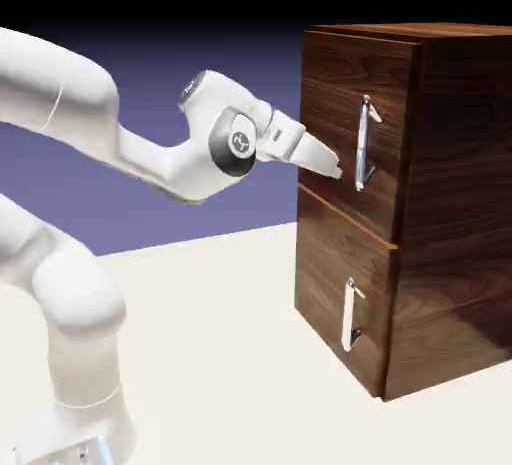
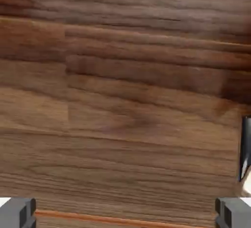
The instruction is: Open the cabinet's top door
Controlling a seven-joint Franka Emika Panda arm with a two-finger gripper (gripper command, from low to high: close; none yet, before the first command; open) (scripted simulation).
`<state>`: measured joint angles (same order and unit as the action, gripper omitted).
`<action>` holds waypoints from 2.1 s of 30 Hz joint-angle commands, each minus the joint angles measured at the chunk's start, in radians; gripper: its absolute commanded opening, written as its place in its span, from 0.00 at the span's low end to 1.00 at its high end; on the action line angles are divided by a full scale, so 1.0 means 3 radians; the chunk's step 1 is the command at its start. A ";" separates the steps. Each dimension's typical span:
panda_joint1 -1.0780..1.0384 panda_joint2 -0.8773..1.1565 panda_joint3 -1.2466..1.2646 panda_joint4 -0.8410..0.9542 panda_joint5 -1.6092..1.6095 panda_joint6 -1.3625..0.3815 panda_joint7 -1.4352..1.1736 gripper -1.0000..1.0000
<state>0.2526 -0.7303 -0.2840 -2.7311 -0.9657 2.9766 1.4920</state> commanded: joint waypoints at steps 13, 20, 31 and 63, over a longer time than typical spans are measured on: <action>0.0470 -0.0313 -0.0554 0.0154 -0.1885 -0.0118 0.1466 1.00; 0.0722 -0.0481 -0.0853 0.0237 -0.2900 -0.0181 0.2255 1.00; 0.1120 -0.0746 -0.1322 0.0367 -0.4494 -0.0281 0.3495 1.00; 0.0388 -0.0757 -0.0432 -0.0005 -0.4813 -0.0993 0.4685 0.00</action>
<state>0.3690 -0.9575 -0.4138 -2.7324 -2.4106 2.6793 2.8973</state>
